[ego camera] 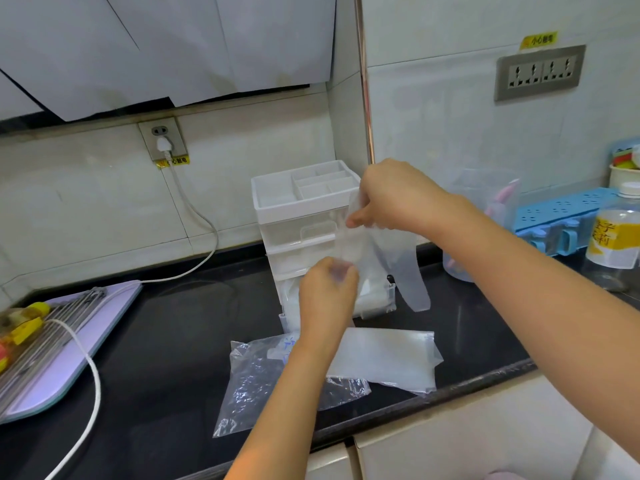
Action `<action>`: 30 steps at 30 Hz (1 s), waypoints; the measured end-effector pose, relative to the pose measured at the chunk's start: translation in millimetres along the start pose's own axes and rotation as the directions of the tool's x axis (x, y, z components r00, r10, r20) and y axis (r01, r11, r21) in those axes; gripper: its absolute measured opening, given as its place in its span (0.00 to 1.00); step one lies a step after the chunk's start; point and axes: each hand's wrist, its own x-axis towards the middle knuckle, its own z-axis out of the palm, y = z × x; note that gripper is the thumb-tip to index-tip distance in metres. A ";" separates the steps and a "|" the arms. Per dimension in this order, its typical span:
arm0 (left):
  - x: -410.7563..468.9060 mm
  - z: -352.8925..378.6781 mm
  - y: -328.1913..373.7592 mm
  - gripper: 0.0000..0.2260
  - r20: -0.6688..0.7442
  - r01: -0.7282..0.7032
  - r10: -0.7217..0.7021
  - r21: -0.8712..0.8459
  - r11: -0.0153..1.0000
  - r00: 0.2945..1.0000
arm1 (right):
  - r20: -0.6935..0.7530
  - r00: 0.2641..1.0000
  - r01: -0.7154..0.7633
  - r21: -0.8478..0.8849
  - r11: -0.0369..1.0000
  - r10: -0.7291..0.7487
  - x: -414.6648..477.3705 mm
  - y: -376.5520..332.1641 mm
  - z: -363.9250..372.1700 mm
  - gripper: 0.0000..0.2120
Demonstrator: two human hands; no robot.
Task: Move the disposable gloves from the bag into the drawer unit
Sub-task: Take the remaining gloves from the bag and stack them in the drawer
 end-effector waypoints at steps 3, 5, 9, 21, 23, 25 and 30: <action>20.4 -13.0 -16.9 0.06 -0.005 -0.020 0.020 0.063 0.998 1.000 | 0.083 0.997 -0.004 0.066 0.998 -0.001 12.6 13.4 3.7 0.13; 36.0 -23.8 -23.1 0.06 0.010 -0.040 0.039 0.087 0.995 0.999 | 0.148 0.989 -0.015 0.122 0.992 -0.003 24.0 23.2 10.2 0.10; 70.5 -46.7 -20.8 0.06 -0.050 -0.122 0.128 0.112 0.986 0.991 | 0.105 0.994 -0.010 0.322 0.947 -0.025 46.4 34.2 27.5 0.02; 58.7 -45.5 -51.2 0.04 0.243 -0.551 0.495 0.400 0.733 0.834 | -0.069 0.991 0.133 0.565 0.814 -0.115 37.7 80.2 105.7 0.05; 65.3 -37.0 -63.3 0.06 0.357 -0.497 0.362 0.436 0.750 0.861 | 0.048 0.989 0.102 0.472 0.875 -0.141 40.1 84.2 126.4 0.03; 75.4 -27.8 -72.2 0.07 0.421 -0.458 0.266 0.467 0.756 0.867 | 0.143 0.978 0.091 0.356 0.930 -0.151 44.7 85.6 142.2 0.01; 90.8 -12.6 -82.3 0.09 0.519 -0.343 0.002 0.560 0.754 0.855 | 0.199 0.980 -0.014 0.189 0.982 -0.025 51.9 84.7 153.8 0.17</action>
